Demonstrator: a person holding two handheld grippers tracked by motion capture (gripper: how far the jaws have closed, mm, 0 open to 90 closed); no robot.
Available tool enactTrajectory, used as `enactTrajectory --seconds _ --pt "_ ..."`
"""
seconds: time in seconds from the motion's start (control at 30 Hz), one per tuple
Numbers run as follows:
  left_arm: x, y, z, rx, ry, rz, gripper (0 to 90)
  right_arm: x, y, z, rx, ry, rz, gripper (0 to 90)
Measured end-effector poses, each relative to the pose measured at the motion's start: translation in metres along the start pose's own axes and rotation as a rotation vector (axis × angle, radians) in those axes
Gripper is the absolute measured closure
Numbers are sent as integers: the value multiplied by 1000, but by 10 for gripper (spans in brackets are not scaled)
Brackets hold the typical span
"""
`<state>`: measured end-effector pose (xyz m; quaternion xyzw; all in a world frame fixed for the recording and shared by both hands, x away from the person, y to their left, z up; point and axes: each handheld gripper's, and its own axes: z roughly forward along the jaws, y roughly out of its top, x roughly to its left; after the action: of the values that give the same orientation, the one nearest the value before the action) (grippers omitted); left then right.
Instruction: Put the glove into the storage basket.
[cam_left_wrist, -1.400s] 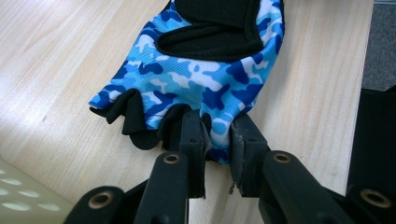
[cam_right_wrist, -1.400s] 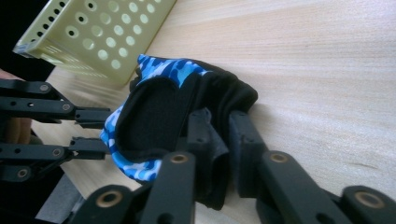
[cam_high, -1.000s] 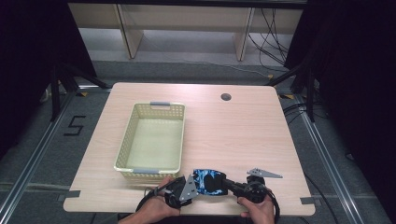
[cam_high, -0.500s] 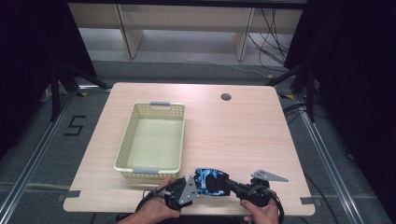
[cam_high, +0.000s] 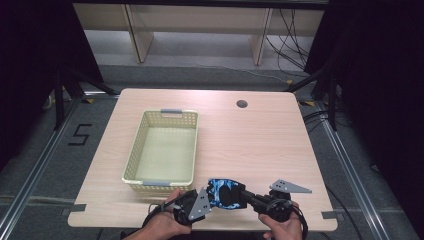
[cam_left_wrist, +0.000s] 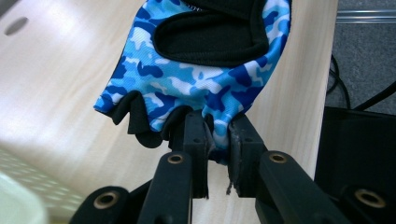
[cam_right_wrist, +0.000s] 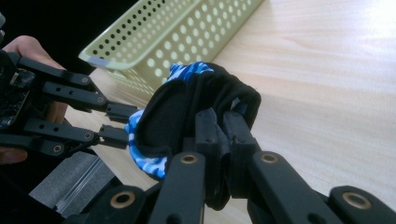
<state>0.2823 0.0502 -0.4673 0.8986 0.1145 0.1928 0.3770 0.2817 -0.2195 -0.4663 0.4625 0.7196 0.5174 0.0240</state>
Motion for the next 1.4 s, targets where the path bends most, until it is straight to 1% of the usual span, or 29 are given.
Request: enactTrajectory --seconds 0.03,0.1,0.13,0.2,0.27,0.3,0.33,0.4,0.53,0.57,0.6,0.67,0.7,0.73,0.77,0.8,0.87,0.9,0.93,0.97,1.0,1.03,1.1,1.17,1.23,1.27,1.3,1.33,1.4 --pt "0 2 -3 -4 0 -7 791 3 2 -2 9 -5 11 866" --pt "2 7 -11 1 -6 11 790 8 6 -6 3 19 24 866" --pt "3 11 -17 -15 14 26 790 13 12 -9 -4 3 -16 866" --pt "3 13 -20 -27 27 27 790 15 15 -11 -3 -3 -29 867" --pt "6 16 -27 -29 32 36 790 19 21 -12 -30 11 -50 866" --pt "7 17 -31 -24 32 34 790 20 25 -12 -27 7 -64 866" --pt "9 18 -34 -29 32 34 789 23 32 -12 -25 27 -71 866" --pt "17 18 -42 -50 41 5 789 27 40 -10 -30 41 -72 866" --pt "25 18 -51 -50 66 0 789 35 52 -6 -33 55 -80 866" --pt "28 18 -55 -44 68 -1 789 36 56 -4 -39 51 -127 867" --pt "34 17 -61 -45 88 9 788 40 63 1 -37 56 -135 866" --pt "37 17 -63 -48 80 2 788 44 71 6 -30 65 -140 867" --pt "40 15 -67 -43 98 10 788 44 71 6 -30 65 -140 867" --pt "43 14 -70 -43 96 10 788 47 74 9 -29 61 -137 867" --pt "43 12 -71 -48 104 -14 788 48 78 14 -25 64 -155 867" --pt "48 8 -75 -28 107 -12 788 51 82 22 -12 79 -156 866" --pt "51 5 -77 -33 118 -5 788 52 85 26 0 74 -163 867" --pt "53 3 -79 -23 121 -17 788 55 87 30 13 76 -147 867" --pt "56 0 -81 -22 124 -20 788 54 91 35 13 79 -171 867" --pt "58 -1 -83 -18 126 -29 788 57 94 41 20 86 -159 867" --pt "61 -3 -85 -11 137 -19 788 57 96 44 25 86 -179 866" --pt "63 -6 -87 -11 138 -31 788 59 100 49 27 81 -201 866" --pt "69 -9 -92 -1 153 -28 788 63 106 58 41 83 -214 866" --pt "74 -13 -96 -3 162 -49 788 68 112 67 56 85 -203 866" --pt "81 -18 -99 16 172 -45 788 70 119 78 65 90 -239 867" --pt "85 -22 -102 21 181 -64 788 73 124 86 86 76 -227 866" --pt "85 -22 -102 21 181 -64 788 73 124 86 86 76 -227 866" --pt "90 -27 -104 23 185 -78 788 75 127 95 102 83 -214 867" --pt "92 -30 -105 29 186 -89 788 75 129 100 108 82 -228 866"
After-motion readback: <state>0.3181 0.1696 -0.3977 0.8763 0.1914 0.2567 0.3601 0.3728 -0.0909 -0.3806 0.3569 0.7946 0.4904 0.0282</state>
